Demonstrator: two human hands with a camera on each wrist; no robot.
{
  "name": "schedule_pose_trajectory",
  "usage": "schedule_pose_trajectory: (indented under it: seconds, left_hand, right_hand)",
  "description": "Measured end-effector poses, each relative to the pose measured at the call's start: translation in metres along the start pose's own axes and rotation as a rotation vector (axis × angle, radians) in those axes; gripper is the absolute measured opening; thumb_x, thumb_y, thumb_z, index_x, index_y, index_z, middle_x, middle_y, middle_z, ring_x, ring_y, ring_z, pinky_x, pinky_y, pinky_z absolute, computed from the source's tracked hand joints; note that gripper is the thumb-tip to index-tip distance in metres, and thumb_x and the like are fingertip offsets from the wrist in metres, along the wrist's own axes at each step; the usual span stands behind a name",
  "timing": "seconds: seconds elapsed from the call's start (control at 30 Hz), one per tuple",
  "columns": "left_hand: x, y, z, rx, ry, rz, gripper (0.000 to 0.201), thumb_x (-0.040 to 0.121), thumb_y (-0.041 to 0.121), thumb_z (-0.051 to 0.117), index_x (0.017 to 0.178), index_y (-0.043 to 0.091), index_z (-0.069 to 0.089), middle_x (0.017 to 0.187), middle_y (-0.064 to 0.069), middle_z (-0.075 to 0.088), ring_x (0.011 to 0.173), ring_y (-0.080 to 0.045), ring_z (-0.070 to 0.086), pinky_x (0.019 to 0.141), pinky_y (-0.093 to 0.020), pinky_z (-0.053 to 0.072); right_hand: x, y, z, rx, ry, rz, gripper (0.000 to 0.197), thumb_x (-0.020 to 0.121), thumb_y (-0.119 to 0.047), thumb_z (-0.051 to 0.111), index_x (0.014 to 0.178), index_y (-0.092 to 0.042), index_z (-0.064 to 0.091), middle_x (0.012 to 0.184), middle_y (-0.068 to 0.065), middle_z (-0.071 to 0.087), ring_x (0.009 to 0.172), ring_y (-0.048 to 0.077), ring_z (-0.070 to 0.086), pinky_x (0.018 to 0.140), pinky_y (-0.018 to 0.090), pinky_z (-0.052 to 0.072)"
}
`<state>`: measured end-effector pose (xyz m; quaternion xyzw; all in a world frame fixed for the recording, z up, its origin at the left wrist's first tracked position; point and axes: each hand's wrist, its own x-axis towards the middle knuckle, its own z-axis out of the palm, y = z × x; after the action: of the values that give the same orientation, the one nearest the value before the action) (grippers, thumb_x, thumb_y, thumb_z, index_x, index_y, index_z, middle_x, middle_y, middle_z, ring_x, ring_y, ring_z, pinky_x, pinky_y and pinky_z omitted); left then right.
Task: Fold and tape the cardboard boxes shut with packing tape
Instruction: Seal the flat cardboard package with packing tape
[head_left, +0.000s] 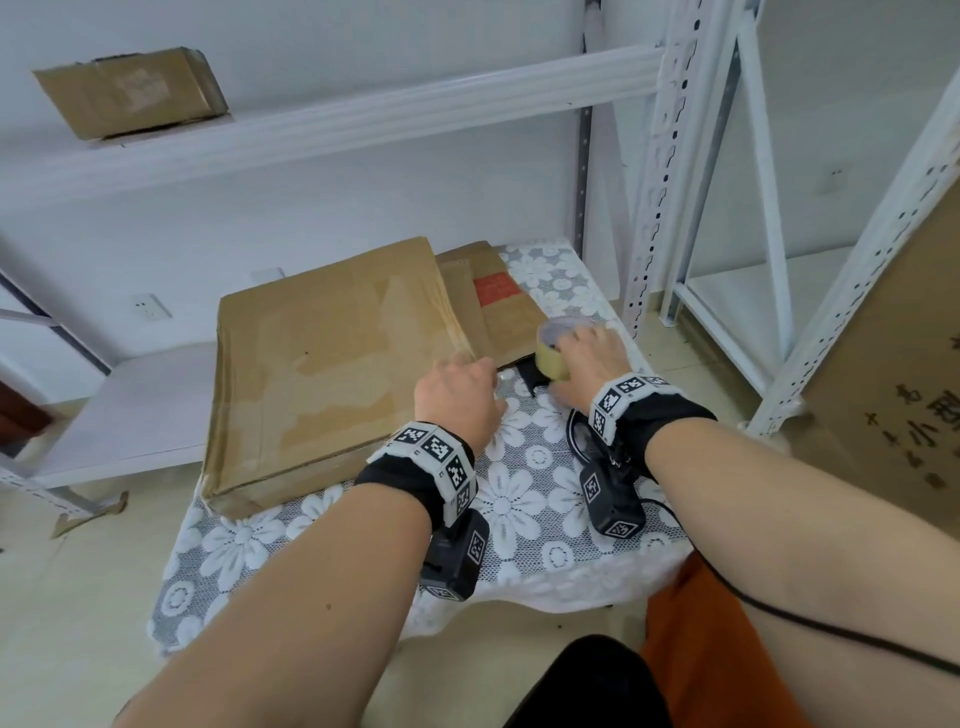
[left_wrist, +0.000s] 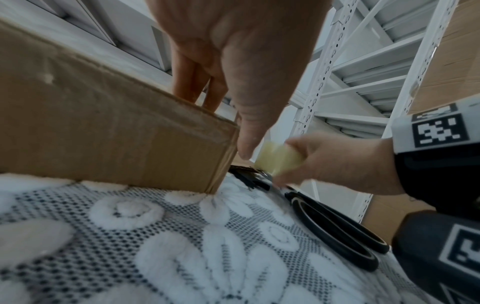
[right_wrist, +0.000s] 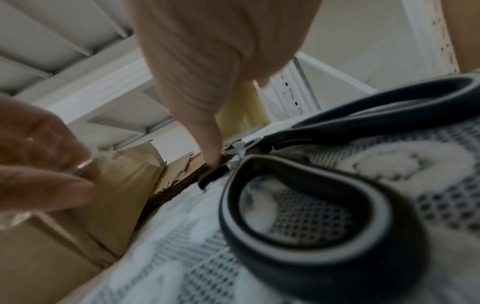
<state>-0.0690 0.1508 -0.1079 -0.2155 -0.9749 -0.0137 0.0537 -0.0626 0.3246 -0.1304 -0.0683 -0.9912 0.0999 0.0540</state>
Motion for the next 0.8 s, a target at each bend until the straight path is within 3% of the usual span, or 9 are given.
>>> schedule_pose_trajectory:
  seconds: [0.07,0.1,0.17,0.27,0.33,0.47,0.6,0.7,0.8]
  left_hand:
    - [-0.001,-0.001,-0.001,-0.014,-0.005,0.002,0.025,0.088,0.041,0.062,0.103,0.022,0.058,0.104,0.002,0.06,0.093,-0.019,0.058,0.074,-0.033,0.052]
    - [-0.002,-0.002,-0.002,-0.019,-0.008,0.009,0.026,0.087,0.042,0.063,0.105,0.023,0.059,0.105,0.003,0.06,0.094,-0.019,0.059,0.074,-0.033,0.052]
    - [-0.004,-0.005,-0.004,-0.02,-0.008,0.032,0.033,0.087,0.041,0.064,0.114,0.025,0.057,0.11,0.004,0.06,0.097,-0.019,0.059,0.076,-0.032,0.052]
    - [-0.005,-0.015,-0.008,-0.032,-0.015,0.051,0.05,0.083,0.042,0.068,0.128,0.028,0.05,0.118,0.005,0.061,0.102,-0.019,0.06,0.075,-0.029,0.05]
    - [-0.005,-0.022,-0.009,-0.037,-0.022,0.032,0.057,0.077,0.049,0.072,0.125,0.028,0.05,0.112,0.005,0.064,0.098,-0.019,0.062,0.075,-0.03,0.05]
    - [-0.004,-0.029,-0.01,-0.039,-0.025,0.027,0.053,0.074,0.057,0.072,0.115,0.026,0.054,0.108,0.005,0.064,0.097,-0.019,0.062,0.075,-0.029,0.046]
    - [-0.003,-0.03,-0.007,-0.035,-0.028,0.053,0.058,0.078,0.058,0.069,0.124,0.026,0.052,0.117,0.003,0.059,0.107,-0.019,0.057,0.076,-0.029,0.041]
    - [-0.003,-0.033,-0.006,-0.044,-0.044,0.076,0.072,0.08,0.054,0.069,0.141,0.029,0.039,0.127,0.003,0.054,0.118,-0.019,0.049,0.085,-0.032,0.045]
    - [-0.002,-0.034,-0.009,-0.033,-0.067,0.093,0.083,0.081,0.053,0.069,0.149,0.035,0.025,0.129,0.003,0.051,0.121,-0.019,0.044,0.086,-0.034,0.047]
  right_hand:
    - [-0.002,0.001,0.003,0.005,-0.132,0.032,0.055,0.082,-0.035,0.066,0.129,-0.017,0.046,0.135,0.003,0.045,0.13,0.024,0.034,0.113,0.047,0.024]
    - [-0.003,0.001,0.002,0.057,-0.125,0.041,0.052,0.082,-0.034,0.066,0.128,-0.019,0.047,0.136,0.001,0.044,0.132,0.023,0.033,0.114,0.049,0.02]
    - [-0.006,-0.003,-0.003,0.133,0.004,-0.002,0.039,0.083,-0.027,0.062,0.119,-0.024,0.051,0.132,-0.002,0.047,0.128,0.021,0.035,0.114,0.049,0.019]
    - [-0.011,-0.016,-0.015,0.209,0.218,-0.127,0.022,0.088,-0.016,0.055,0.109,-0.019,0.057,0.115,-0.003,0.055,0.109,0.015,0.046,0.1,0.032,0.036]
    - [-0.015,-0.029,-0.02,0.358,0.152,-0.166,0.023,0.088,-0.01,0.058,0.109,-0.017,0.06,0.109,-0.004,0.059,0.103,0.01,0.053,0.094,0.025,0.041]
    - [-0.022,-0.048,-0.022,0.673,-0.197,-0.174,0.038,0.081,-0.004,0.066,0.117,-0.011,0.057,0.11,0.0,0.063,0.104,0.015,0.058,0.095,0.031,0.048]
    - [-0.024,-0.048,-0.014,0.709,-0.153,-0.079,0.03,0.077,-0.007,0.075,0.103,-0.012,0.062,0.074,-0.007,0.06,0.073,0.012,0.058,0.083,0.038,0.053]
    - [-0.023,-0.044,-0.011,0.695,-0.143,-0.045,0.021,0.076,-0.003,0.075,0.091,-0.014,0.065,0.074,-0.009,0.059,0.074,0.012,0.057,0.08,0.033,0.053]
    - [-0.02,-0.043,-0.012,0.633,-0.131,-0.034,0.011,0.078,-0.003,0.073,0.089,-0.005,0.071,0.079,-0.004,0.065,0.07,0.006,0.056,0.069,0.017,0.048]
